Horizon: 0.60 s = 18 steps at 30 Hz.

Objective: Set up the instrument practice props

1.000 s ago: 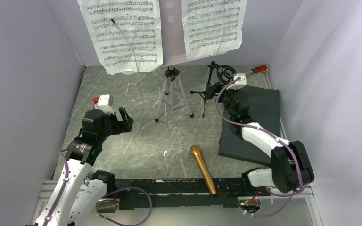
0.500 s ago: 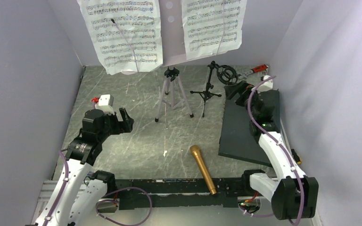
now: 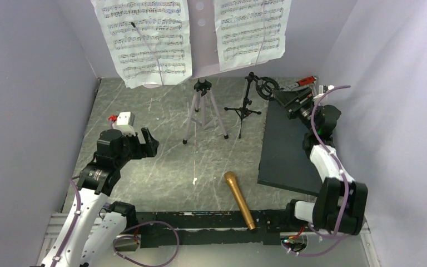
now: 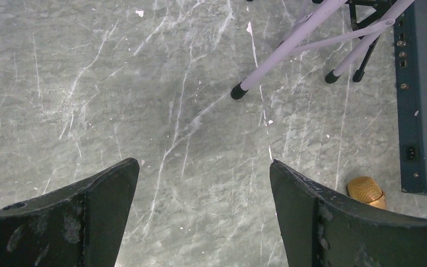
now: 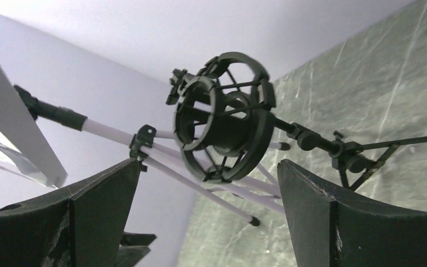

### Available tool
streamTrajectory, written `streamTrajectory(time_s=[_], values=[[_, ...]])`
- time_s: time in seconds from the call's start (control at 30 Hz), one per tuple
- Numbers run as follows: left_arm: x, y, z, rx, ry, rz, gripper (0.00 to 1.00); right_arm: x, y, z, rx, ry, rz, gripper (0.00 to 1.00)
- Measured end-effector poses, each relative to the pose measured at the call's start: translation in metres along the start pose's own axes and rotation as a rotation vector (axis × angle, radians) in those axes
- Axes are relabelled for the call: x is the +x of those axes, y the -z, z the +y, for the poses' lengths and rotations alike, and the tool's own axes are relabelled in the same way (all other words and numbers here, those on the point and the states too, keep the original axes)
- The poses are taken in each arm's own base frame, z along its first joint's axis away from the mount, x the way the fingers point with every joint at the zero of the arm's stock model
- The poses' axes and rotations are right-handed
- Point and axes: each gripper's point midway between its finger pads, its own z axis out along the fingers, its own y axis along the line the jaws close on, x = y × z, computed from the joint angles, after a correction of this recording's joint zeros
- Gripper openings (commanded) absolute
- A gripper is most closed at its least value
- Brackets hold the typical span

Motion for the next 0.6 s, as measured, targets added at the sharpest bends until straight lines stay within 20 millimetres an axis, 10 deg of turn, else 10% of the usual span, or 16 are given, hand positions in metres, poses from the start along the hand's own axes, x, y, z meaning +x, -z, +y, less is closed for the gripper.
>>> streamTrajectory(time_s=[0.23, 0.6], values=[[0.001, 0.0, -0.002, 0.009, 0.0, 0.007, 0.93, -0.002, -0.026, -0.01, -0.044, -0.188, 0.066, 0.93], [0.002, -0.001, -0.002, 0.013, 0.0, 0.012, 0.93, 0.005, -0.034, -0.006, -0.091, -0.266, 0.114, 0.56]])
